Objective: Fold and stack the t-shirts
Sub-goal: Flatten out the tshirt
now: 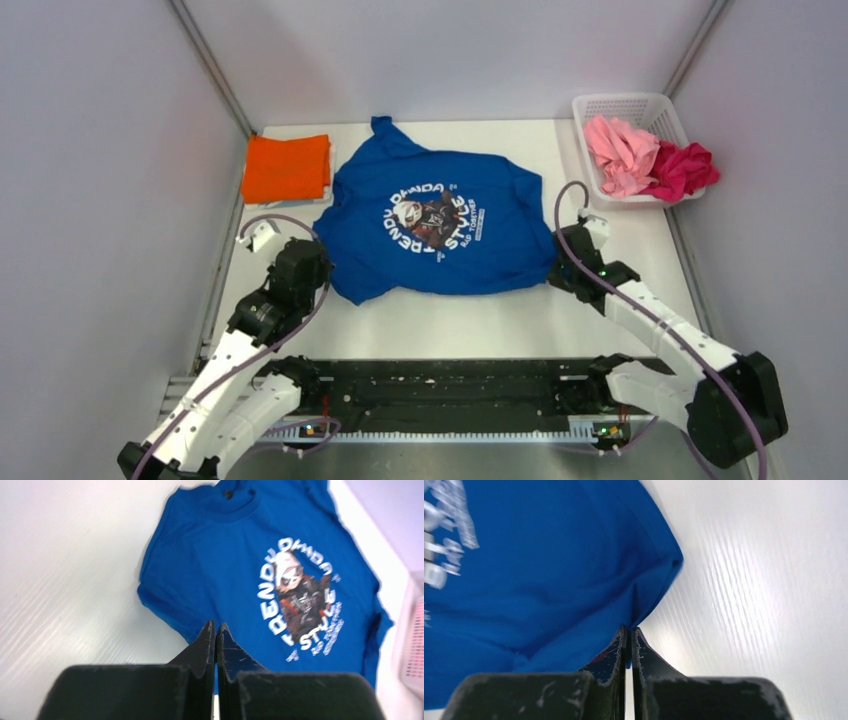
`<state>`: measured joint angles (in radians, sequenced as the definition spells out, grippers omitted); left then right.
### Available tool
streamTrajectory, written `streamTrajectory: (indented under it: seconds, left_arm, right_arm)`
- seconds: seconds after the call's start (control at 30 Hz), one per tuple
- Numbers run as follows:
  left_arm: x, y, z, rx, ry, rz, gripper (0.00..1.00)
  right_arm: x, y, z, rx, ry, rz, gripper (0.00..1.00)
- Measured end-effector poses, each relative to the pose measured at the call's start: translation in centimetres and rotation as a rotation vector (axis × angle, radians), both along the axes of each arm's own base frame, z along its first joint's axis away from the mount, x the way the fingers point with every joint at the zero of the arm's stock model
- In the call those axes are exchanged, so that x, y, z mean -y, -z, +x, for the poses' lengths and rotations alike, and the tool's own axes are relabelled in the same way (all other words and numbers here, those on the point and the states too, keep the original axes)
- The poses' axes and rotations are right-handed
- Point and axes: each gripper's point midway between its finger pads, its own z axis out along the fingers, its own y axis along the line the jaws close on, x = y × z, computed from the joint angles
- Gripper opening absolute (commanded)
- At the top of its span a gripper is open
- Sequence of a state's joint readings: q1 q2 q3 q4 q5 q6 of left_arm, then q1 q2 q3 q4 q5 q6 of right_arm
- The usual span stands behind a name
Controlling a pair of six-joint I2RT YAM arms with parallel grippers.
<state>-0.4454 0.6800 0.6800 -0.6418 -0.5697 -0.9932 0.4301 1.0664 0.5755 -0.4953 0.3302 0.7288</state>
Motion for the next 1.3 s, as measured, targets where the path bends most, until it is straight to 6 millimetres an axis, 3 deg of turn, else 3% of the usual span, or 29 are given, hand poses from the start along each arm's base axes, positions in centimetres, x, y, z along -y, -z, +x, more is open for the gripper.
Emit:
streamTrajectory:
  seconds: [0.13,0.33,0.53,0.77,0.87,0.97,1.07,1.2,1.3]
  left_arm:
    - [-0.1,-4.4,1.1,0.136,0.0,-0.008,0.0]
    - [-1.0,-16.7,1.7,0.452,-0.015,-0.029,0.0]
    - [-2.7,-30.2,-1.1,0.766,-0.009,-0.019,0.0]
    - [-4.0,-44.5,-7.3,1.065,0.062,0.007,0.0]
    - [-4.7,-49.0,-10.7,1.185,0.094,0.023,0.0]
    - [-5.4,-51.4,-13.4,1.264,0.11,0.042,0.0]
    - [-5.7,-53.0,-15.2,1.318,0.13,0.068,0.0]
    - [-5.4,-53.5,-15.1,1.329,0.142,0.1,0.0]
    - [-4.8,-52.9,-12.7,1.29,0.123,0.129,0.0]
  right_arm:
    - [0.0,-7.4,3.2,0.225,0.003,0.007,0.0]
    - [1.1,-20.7,4.9,0.561,0.029,0.037,0.0]
    - [2.5,-33.8,2.8,0.848,0.017,0.079,0.0]
    - [2.7,-44.9,-2.5,1.075,-0.111,0.15,0.0]
    - [2.5,-48.4,-5.4,1.159,-0.191,0.188,0.0]
    - [2.3,-50.7,-8.1,1.224,-0.266,0.22,0.0]
    - [2.4,-51.7,-10.3,1.264,-0.312,0.243,0.0]
    - [2.6,-51.3,-11.2,1.261,-0.324,0.246,0.0]
    - [2.4,-50.0,-10.3,1.229,-0.314,0.234,0.0]
